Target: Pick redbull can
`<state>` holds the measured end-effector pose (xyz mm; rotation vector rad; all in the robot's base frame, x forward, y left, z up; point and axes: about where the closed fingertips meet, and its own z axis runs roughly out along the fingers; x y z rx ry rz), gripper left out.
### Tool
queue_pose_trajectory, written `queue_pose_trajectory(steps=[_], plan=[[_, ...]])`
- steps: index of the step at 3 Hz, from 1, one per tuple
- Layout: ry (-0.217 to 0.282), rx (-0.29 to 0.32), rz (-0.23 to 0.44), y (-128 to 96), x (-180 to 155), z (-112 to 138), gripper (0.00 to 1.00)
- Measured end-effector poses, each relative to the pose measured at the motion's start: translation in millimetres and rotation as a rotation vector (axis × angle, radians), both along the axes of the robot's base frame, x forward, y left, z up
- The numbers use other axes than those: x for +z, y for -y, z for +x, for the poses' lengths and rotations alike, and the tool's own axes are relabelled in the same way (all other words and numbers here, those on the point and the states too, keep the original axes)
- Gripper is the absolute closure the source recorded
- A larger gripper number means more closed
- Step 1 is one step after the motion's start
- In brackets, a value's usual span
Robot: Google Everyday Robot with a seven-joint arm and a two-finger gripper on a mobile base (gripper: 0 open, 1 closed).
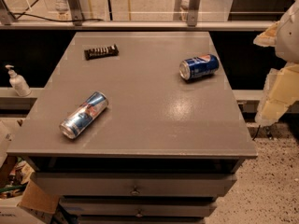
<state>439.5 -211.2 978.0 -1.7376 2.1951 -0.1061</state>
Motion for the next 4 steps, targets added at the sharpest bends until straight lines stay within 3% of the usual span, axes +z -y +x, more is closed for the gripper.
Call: queue_pose_trajectory(steps=[1, 2, 3, 4], plan=[[0.056, 0.081, 0.025, -26.9, 0.8, 13.3, 0.0], [0.11, 0.219, 0.052, -72.2, 3.9, 33.4, 0.0], [0.13, 0.375, 0.091, -125.6, 3.3, 54.0, 0.0], [0.124, 0.503, 0.153, -180.3, -5.5, 59.1, 0.0]])
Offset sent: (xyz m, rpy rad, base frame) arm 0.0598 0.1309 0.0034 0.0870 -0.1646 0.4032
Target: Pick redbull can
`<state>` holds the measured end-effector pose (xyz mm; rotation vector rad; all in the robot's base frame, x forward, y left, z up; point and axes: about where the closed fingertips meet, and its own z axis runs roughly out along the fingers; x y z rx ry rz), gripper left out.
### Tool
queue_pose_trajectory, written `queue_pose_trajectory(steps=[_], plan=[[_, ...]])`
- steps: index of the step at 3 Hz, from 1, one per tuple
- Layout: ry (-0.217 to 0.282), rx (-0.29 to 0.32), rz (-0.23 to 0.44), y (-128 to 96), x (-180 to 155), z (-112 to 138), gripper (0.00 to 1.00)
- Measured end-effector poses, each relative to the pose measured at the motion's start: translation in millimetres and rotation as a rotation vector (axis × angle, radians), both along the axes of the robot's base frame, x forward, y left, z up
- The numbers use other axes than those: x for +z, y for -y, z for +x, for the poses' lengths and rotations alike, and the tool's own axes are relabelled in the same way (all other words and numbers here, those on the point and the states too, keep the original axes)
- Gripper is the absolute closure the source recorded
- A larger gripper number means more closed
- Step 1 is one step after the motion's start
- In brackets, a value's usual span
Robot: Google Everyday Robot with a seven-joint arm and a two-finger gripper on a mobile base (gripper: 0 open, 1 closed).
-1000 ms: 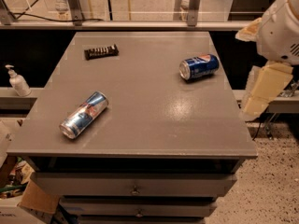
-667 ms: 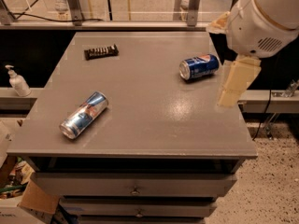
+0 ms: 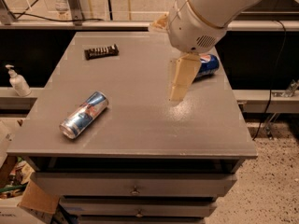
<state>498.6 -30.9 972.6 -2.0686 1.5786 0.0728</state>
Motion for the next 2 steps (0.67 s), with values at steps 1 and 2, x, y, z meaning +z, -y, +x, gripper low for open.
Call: queue_pose_trajectory(steps=[1, 2], plan=[[0.0, 0.0, 0.0, 0.0, 0.1, 0.0, 0.0], [0.043, 0.046, -0.011, -2.8, 5.9, 3.5, 0.0]])
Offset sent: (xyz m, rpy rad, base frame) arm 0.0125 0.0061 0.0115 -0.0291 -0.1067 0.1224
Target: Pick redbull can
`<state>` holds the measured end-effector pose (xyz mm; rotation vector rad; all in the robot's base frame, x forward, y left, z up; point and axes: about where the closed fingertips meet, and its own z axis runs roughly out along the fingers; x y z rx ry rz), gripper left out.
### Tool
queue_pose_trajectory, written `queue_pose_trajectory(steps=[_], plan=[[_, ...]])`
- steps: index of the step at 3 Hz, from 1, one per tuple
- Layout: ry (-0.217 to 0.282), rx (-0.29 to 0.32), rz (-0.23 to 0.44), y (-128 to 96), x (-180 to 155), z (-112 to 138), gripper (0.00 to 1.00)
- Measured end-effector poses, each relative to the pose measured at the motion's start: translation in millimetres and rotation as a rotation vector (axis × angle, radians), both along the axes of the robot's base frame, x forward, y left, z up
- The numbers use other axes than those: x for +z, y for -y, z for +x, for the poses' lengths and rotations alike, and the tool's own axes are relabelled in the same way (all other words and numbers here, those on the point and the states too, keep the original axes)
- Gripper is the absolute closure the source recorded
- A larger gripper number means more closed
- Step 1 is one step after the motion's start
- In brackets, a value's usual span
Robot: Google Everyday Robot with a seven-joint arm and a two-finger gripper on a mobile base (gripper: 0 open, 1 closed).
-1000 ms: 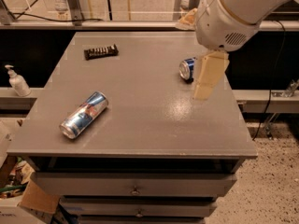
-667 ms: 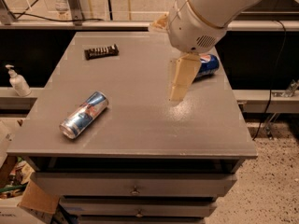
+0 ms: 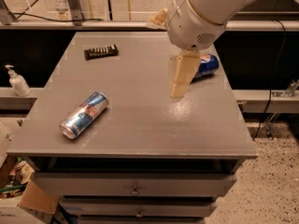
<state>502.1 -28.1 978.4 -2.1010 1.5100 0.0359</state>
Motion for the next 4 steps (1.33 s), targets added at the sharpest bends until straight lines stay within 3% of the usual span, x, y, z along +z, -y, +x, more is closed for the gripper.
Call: queue_pose_trajectory(steps=[2, 4], plan=[[0.106, 0.247, -0.116, -58.4, -35.7, 7.6, 0.0], [0.15, 0.453, -0.225, -115.3, -87.2, 11.9, 0.0]])
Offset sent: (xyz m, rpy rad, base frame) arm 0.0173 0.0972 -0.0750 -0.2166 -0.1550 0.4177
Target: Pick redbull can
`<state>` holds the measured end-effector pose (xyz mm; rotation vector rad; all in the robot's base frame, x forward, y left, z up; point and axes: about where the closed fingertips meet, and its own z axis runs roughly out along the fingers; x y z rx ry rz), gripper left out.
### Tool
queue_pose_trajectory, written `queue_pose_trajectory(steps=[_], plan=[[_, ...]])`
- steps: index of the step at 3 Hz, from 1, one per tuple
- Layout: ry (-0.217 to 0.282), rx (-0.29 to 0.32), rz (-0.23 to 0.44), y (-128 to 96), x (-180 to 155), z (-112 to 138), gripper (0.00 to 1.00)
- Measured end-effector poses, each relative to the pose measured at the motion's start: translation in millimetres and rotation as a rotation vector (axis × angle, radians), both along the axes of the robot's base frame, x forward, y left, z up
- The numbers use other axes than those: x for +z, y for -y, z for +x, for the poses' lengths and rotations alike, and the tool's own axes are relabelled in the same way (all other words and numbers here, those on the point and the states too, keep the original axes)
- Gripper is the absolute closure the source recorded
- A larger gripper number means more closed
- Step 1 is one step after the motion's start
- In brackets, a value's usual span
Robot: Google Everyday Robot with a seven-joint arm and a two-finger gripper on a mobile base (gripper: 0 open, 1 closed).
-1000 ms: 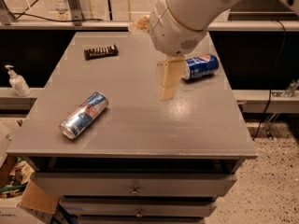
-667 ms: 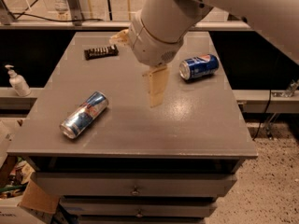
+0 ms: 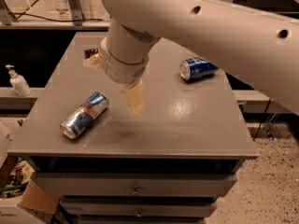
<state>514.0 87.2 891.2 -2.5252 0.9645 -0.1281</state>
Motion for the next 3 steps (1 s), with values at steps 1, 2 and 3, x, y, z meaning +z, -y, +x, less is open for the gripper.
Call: queue_pose_trajectory(steps=[1, 2, 3], plan=[[0.013, 0.044, -0.047, -16.9, -21.6, 3.2, 0.0], [0.015, 0.079, -0.096, -34.3, -42.1, 2.2, 0.0], [0.013, 0.084, -0.129, -44.4, -58.2, 2.1, 0.0]])
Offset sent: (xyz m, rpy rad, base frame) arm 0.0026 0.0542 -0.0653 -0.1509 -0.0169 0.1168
